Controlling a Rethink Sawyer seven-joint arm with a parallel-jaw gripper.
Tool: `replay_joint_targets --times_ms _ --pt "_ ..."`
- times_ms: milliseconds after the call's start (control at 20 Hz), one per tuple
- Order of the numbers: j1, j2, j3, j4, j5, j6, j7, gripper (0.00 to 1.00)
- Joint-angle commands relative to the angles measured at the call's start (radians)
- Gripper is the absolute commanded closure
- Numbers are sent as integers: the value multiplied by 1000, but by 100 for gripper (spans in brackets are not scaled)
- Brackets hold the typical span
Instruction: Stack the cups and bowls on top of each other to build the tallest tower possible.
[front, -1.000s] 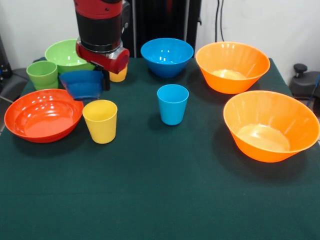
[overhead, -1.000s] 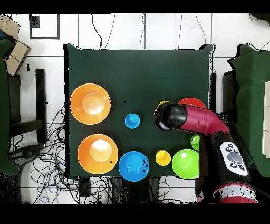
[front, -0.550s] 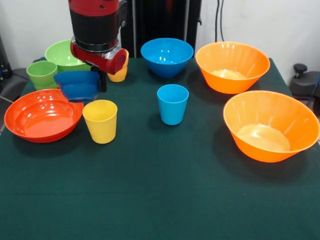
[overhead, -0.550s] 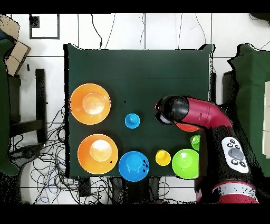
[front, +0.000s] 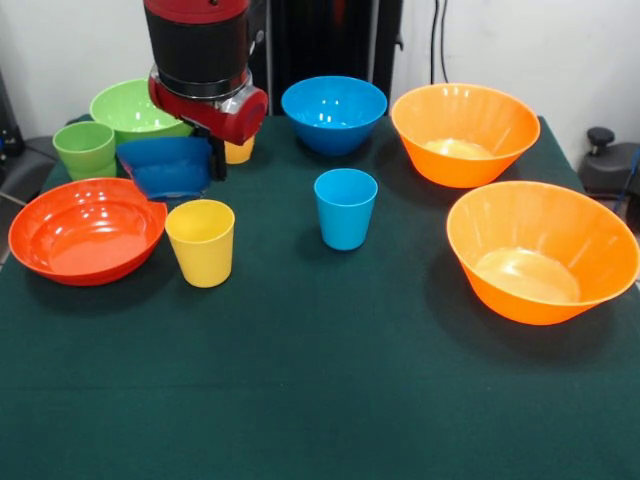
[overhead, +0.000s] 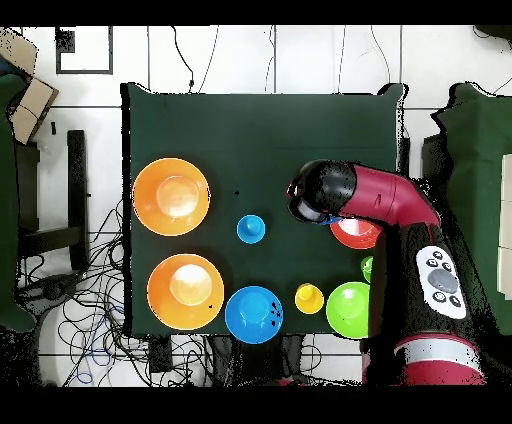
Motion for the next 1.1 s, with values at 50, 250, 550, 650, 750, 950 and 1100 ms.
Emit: replay_joint_targets --times_ms 50,250,550,650,750,950,1100 --pt "38 29 74 -93 38 131 17 100" --pt "42 43 73 -101 58 133 29 100" --pt "57 85 64 -118 86 114 62 100" --pt "65 101 58 -128 95 109 74 100" --pt "71 108 55 -119 107 96 89 100" --pt "91 129 43 -125 129 85 115 100" --pt "102 138 37 -121 147 76 127 100"
